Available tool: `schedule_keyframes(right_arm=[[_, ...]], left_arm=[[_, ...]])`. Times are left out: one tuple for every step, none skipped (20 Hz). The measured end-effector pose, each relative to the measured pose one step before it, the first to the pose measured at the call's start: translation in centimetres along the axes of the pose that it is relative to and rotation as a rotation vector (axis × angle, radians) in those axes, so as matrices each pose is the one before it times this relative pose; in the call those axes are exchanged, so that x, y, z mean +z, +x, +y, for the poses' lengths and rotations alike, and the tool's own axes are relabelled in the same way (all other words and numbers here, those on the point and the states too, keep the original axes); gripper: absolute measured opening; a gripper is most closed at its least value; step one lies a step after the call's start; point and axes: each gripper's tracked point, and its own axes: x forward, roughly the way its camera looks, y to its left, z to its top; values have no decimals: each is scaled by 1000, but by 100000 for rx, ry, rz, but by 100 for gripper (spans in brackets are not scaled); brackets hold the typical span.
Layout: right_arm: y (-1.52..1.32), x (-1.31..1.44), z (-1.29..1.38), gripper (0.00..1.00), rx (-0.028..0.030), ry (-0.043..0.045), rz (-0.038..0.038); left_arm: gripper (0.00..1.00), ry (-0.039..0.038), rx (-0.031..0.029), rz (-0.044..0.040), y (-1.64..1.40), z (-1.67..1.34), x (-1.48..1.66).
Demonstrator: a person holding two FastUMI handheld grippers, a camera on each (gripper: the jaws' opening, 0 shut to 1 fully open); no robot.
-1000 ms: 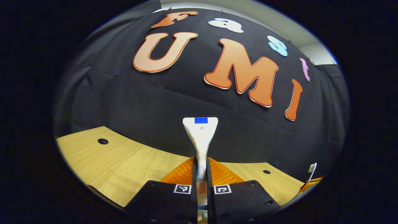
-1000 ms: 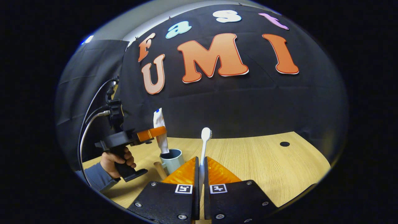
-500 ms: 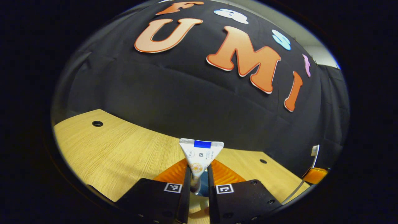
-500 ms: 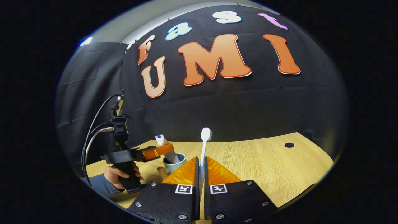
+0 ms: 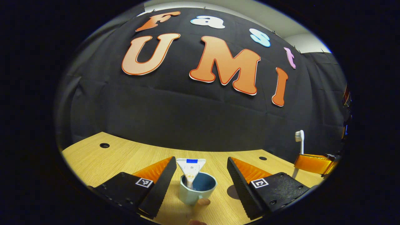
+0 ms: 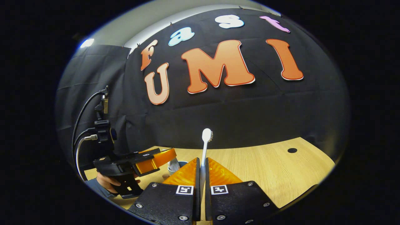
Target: Put the toothbrush and toothpaste on the desktop into the cup, then pick up the cup and place it on the coaster on the desktop.
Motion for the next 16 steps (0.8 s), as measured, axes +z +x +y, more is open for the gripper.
schedule_keyframes(right_arm=[[214, -13, 74, 6, -370, -1036, -949], [282, 318, 135, 6, 167, -1399, -1963], [170, 519, 349, 6, 443, -638, -2888], [270, 716, 430, 6, 789, 313, -3262], [294, 592, 483, 6, 1158, 619, -3218], [258, 501, 406, 6, 1339, -178, -2571], [322, 293, 210, 7, -7, -688, -2228], [335, 112, -131, 7, -152, -1053, -1659], [362, 324, 116, 7, -285, 28, -1442], [601, 231, 60, 7, -52, 1273, -1034], [518, -4, 208, 7, -18, 2114, -775], [571, -26, 198, 7, 532, 2212, -429], [517, -57, 154, 7, 172, 1366, -124], [632, -38, -71, 7, -305, 745, -158], [803, -60, 48, 7, -280, 541, -301], [703, 88, 28, 7, -23, 954, -506]], left_arm=[[98, 846, 1030, -896, -966, 331, 372], [97, 1437, 1821, -1700, -1078, 583, 286], [98, 2154, 1910, -1233, -995, 599, 381], [97, 1824, 1703, -1365, -965, 505, 255], [97, 1869, 1020, -334, -1012, 483, 133], [97, 1781, -615, -670, -921, 168, -114], [97, 1548, -714, -121, -853, 162, -185], [97, 1617, -298, 555, -755, 280, -518], [97, 1054, 997, 986, -583, 459, -556], [97, 388, 1002, 1416, -633, 604, -844], [97, -485, 474, 1225, -503, 301, -656], [97, -1078, 288, 1348, -498, 190, -669], [97, -690, -98, 703, -251, 69, -412], [97, -427, 246, 439, -296, 290, -382], [97, 410, 191, 255, -220, 182, -202], [97, 630, 520, 405, 84, 190, -309]])
